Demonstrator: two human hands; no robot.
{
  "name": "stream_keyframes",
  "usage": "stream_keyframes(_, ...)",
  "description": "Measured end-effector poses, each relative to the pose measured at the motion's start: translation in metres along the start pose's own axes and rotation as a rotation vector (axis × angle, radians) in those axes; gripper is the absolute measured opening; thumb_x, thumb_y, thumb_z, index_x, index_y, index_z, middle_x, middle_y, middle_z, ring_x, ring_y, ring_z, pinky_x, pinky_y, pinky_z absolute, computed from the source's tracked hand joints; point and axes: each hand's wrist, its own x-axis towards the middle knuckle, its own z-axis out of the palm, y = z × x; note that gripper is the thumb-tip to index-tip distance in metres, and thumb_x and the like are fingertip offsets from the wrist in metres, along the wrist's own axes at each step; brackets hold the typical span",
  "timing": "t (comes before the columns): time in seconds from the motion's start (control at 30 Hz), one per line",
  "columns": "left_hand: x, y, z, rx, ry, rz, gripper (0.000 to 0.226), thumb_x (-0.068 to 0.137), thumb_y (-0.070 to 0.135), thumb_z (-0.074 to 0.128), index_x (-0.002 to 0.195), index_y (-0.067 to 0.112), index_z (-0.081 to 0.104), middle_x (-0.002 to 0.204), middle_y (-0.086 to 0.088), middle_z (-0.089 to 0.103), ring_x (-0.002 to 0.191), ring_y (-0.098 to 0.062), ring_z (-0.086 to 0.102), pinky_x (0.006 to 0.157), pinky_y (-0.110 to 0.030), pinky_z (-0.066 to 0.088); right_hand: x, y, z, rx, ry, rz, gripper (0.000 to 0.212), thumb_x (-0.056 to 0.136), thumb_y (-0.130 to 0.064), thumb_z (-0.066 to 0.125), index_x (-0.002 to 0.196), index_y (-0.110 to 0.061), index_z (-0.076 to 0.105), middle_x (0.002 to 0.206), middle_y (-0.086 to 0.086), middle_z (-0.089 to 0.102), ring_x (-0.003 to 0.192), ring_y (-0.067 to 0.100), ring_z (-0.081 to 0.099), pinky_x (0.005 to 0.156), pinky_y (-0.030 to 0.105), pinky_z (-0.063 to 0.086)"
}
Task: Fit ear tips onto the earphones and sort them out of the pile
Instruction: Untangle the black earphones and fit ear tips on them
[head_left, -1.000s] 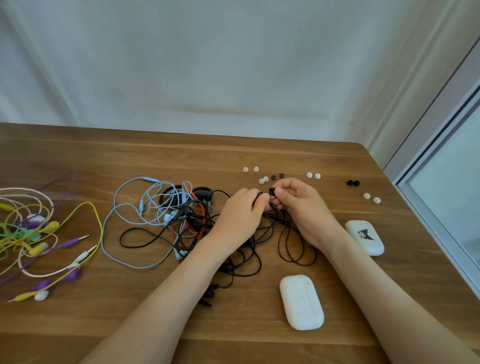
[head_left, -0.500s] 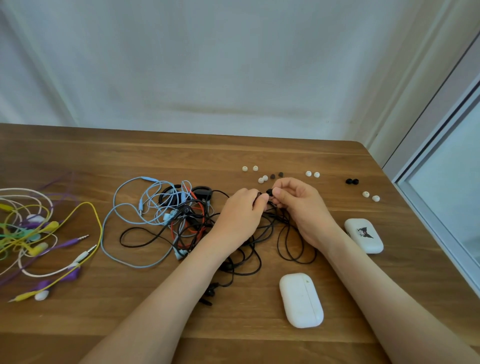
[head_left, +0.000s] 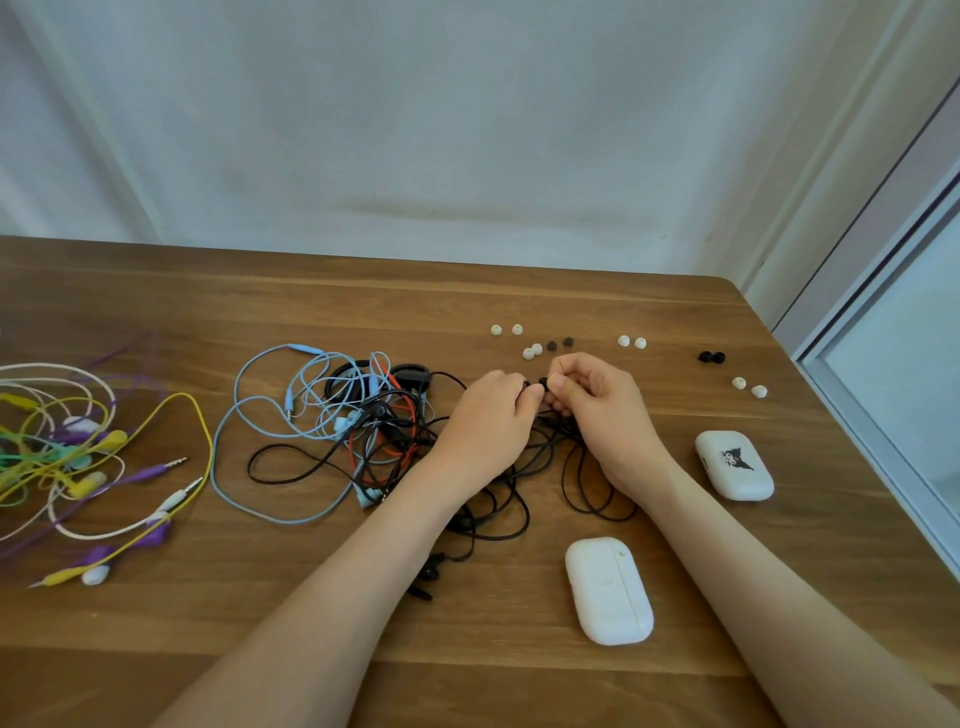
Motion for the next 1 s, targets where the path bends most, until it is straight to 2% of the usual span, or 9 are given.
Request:
stream_keyframes(0.13,-0.0015,-0.0005,0.0002,-0.007,-0.009,0.014,0.032,0.103,0.026,0.036,0.085,0.007,0.054,0.079,0.002,0.043,0.077,-0.014,0.042,0.059,-0.026,0.020,-0.0012,-0.0002,0.0008,-0.075,-0.011,-0.061,0.014,0.093,-0.001,0.050,0.086,-0.010,0.058,0.075,0.003,0.057,0.070,0.007,0.053,0.068,0.021,0.045)
stream_keyframes(0.3,-0.0027,0.0000,-0.0007,-0.065,0.004,-0.004,0.028,0.104,0.025,0.033,0.090,0.012,0.054,0.082,0.005,0.043,0.082,-0.013,0.043,0.062,-0.022,0.022,-0.0041,-0.0057,0.0014,-0.039,-0.043,-0.110,0.015,0.097,0.002,0.043,0.092,-0.007,0.055,0.078,-0.001,0.056,0.066,-0.005,0.055,0.062,0.011,0.043)
stream_keyframes(0.4,-0.0018,0.0007,-0.0012,-0.074,-0.007,-0.005,0.027,0.104,0.024,0.033,0.098,0.012,0.056,0.086,0.003,0.044,0.083,-0.013,0.043,0.063,-0.021,0.023,-0.0036,-0.0054,0.0021,0.025,-0.010,-0.083,0.018,0.097,0.001,0.043,0.091,-0.012,0.055,0.080,-0.004,0.056,0.068,-0.006,0.053,0.061,0.011,0.044)
stream_keyframes(0.5,-0.0018,0.0010,-0.0014,-0.096,-0.006,-0.008,0.022,0.104,0.025,0.033,0.093,0.017,0.051,0.083,0.006,0.042,0.083,-0.013,0.043,0.062,-0.022,0.023,-0.0033,-0.0059,0.0017,0.132,0.003,-0.038,0.017,0.097,-0.002,0.046,0.093,-0.016,0.055,0.078,-0.005,0.059,0.067,-0.004,0.056,0.060,0.012,0.044)
stream_keyframes(0.7,-0.0017,0.0001,-0.0022,-0.116,-0.001,-0.017,0.024,0.103,0.025,0.035,0.103,0.015,0.057,0.086,0.005,0.042,0.084,-0.012,0.043,0.062,-0.022,0.023,-0.0016,-0.0075,-0.0050,0.168,-0.114,-0.006,0.015,0.096,-0.007,0.050,0.093,-0.013,0.063,0.074,-0.007,0.063,0.070,0.002,0.057,0.064,0.017,0.043)
stream_keyframes(0.87,-0.0028,-0.0006,-0.0014,-0.105,0.013,0.001,0.018,0.103,0.023,0.037,0.093,0.018,0.051,0.080,0.008,0.037,0.083,-0.015,0.042,0.061,-0.023,0.021,-0.0004,-0.0079,-0.0054,0.181,-0.121,0.031,0.013,0.096,-0.009,0.051,0.091,-0.010,0.062,0.070,-0.002,0.063,0.064,0.005,0.055,0.062,0.018,0.043)
stream_keyframes(1.0,-0.0038,0.0001,-0.0002,-0.098,0.041,0.007,0.019,0.103,0.023,0.036,0.091,0.019,0.050,0.083,0.006,0.040,0.087,-0.016,0.044,0.066,-0.021,0.024,-0.0017,-0.0066,-0.0046,0.191,-0.106,-0.001,0.014,0.098,-0.010,0.049,0.093,-0.010,0.062,0.071,-0.002,0.061,0.066,0.006,0.055,0.062,0.018,0.043)
